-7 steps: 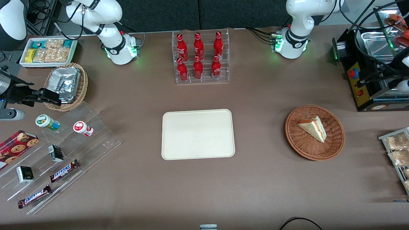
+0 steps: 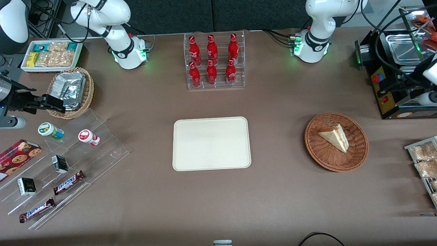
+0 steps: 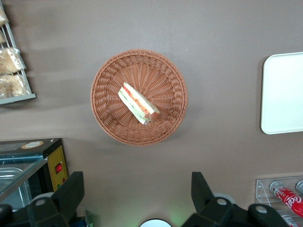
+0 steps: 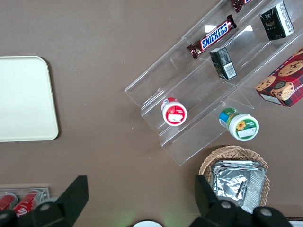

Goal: Place sandwich from basket to tray
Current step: 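Move the left gripper from rest toward the wicker basket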

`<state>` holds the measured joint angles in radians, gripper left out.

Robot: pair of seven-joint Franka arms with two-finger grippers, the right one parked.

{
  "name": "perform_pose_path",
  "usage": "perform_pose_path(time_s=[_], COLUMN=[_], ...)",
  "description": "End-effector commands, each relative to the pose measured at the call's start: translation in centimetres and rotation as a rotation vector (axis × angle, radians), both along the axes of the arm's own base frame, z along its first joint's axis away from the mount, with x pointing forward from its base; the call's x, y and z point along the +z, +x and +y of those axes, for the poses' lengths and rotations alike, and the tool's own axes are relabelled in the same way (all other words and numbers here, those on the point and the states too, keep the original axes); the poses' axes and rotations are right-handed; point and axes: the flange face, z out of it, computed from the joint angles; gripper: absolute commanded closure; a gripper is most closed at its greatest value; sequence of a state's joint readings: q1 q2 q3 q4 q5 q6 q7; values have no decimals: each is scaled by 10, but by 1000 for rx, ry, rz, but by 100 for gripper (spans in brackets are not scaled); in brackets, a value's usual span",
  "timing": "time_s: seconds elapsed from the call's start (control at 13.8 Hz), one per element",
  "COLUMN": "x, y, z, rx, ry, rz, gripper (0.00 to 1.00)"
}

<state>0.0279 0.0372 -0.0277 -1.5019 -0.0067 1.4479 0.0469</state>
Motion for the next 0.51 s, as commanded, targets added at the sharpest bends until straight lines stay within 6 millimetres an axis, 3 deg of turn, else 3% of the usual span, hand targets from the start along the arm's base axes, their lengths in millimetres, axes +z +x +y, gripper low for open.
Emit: perform_pose_path(time_s=[0.0,0.44], x=[-35,-133], y=[-2,8], z=[5,3], rx=[75,401], ry=[5,45], rz=[50,-20], gripper=[0,0])
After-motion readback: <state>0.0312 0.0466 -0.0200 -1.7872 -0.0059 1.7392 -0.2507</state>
